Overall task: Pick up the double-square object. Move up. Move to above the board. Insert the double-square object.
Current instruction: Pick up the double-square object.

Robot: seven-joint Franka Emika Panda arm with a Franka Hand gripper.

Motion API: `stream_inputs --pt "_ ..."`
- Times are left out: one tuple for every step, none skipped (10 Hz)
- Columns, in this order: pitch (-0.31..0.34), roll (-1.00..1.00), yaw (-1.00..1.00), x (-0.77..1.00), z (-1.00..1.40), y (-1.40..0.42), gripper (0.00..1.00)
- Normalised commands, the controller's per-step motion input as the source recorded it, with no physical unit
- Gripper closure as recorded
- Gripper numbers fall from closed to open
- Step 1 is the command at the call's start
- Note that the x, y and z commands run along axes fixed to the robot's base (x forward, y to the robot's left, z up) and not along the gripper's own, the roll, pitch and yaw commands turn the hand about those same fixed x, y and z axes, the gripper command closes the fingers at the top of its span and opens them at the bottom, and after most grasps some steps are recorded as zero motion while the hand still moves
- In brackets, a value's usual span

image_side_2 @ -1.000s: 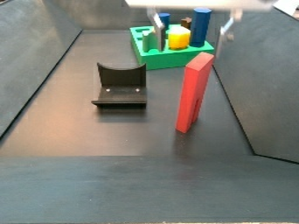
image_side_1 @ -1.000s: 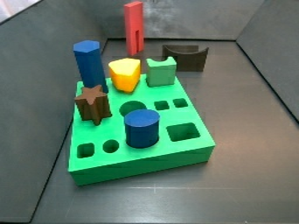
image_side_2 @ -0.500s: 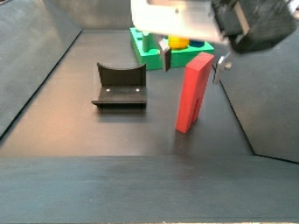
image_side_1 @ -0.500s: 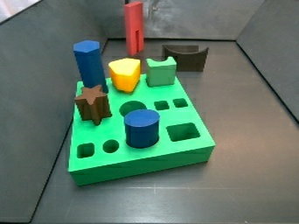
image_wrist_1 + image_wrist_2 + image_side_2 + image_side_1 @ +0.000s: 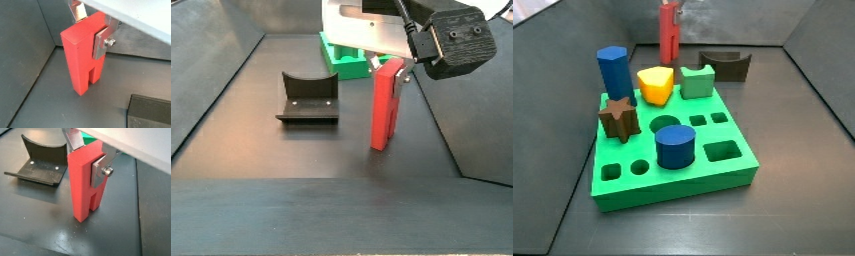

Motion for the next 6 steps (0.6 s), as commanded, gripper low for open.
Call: stream_inputs --pt "0.0 0.0 0.0 0.0 0.0 0.0 1.0" --pt "0.0 0.0 0.0 0.0 0.0 0.0 1.0" --pt "0.0 0.0 0.0 0.0 0.0 0.0 1.0" --pt "0.0 0.0 0.0 0.0 0.0 0.0 1.0" --pt "0.0 0.0 0.0 0.0 0.0 0.0 1.0" --pt "0.0 0.0 0.0 0.0 0.0 0.0 1.0"
